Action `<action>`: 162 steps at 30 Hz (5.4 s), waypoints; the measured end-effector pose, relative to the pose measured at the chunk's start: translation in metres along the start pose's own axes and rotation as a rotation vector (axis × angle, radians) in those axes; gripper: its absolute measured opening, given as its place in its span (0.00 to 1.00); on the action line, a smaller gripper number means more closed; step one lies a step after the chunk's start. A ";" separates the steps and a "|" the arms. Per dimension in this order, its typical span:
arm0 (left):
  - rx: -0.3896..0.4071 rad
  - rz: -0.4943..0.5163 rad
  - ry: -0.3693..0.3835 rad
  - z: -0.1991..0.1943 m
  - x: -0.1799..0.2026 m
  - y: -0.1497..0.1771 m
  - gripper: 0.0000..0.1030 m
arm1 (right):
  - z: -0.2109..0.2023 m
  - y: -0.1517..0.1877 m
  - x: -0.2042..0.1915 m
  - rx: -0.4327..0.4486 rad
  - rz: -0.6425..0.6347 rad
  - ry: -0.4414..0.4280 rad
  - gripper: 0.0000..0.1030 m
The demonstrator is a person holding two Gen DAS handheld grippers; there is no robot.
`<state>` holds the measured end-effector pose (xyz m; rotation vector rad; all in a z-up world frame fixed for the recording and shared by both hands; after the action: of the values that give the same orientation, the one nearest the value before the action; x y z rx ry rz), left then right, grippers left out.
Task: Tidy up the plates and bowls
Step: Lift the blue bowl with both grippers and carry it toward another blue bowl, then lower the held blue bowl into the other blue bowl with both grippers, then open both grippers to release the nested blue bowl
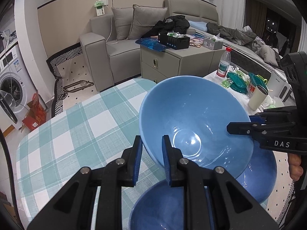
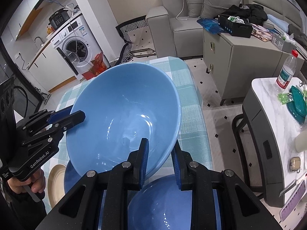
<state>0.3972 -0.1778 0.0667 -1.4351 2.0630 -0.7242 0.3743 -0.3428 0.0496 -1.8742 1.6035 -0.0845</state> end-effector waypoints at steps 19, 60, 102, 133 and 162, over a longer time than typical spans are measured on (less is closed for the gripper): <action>0.063 -0.007 -0.012 -0.045 -0.003 0.005 0.18 | -0.042 0.016 -0.032 0.044 -0.051 -0.010 0.23; 0.033 -0.072 -0.073 -0.079 -0.027 0.077 0.18 | -0.027 0.061 -0.086 -0.044 -0.134 -0.073 0.23; -0.020 -0.089 -0.078 -0.066 -0.027 0.115 0.18 | 0.015 0.078 -0.082 -0.133 -0.153 -0.079 0.23; -0.093 -0.069 -0.083 -0.050 -0.026 0.127 0.19 | 0.032 0.088 -0.080 -0.229 -0.159 -0.072 0.26; -0.089 -0.025 -0.055 -0.050 -0.019 0.131 0.36 | 0.025 0.088 -0.088 -0.190 -0.284 0.039 0.47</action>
<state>0.2816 -0.1147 0.0152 -1.5144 2.0620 -0.6032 0.2883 -0.2554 0.0163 -2.2517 1.4020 -0.0946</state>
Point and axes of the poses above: each gripper's, at about its wrist camera, not at the fingertips, and z roughly the way its jaws point, x to its right, y to its underside, the point moved 3 cm from there along z, roughly the way its jaws point, and after that the axes turned 11 degrees about -y, right-handed, at the moved point
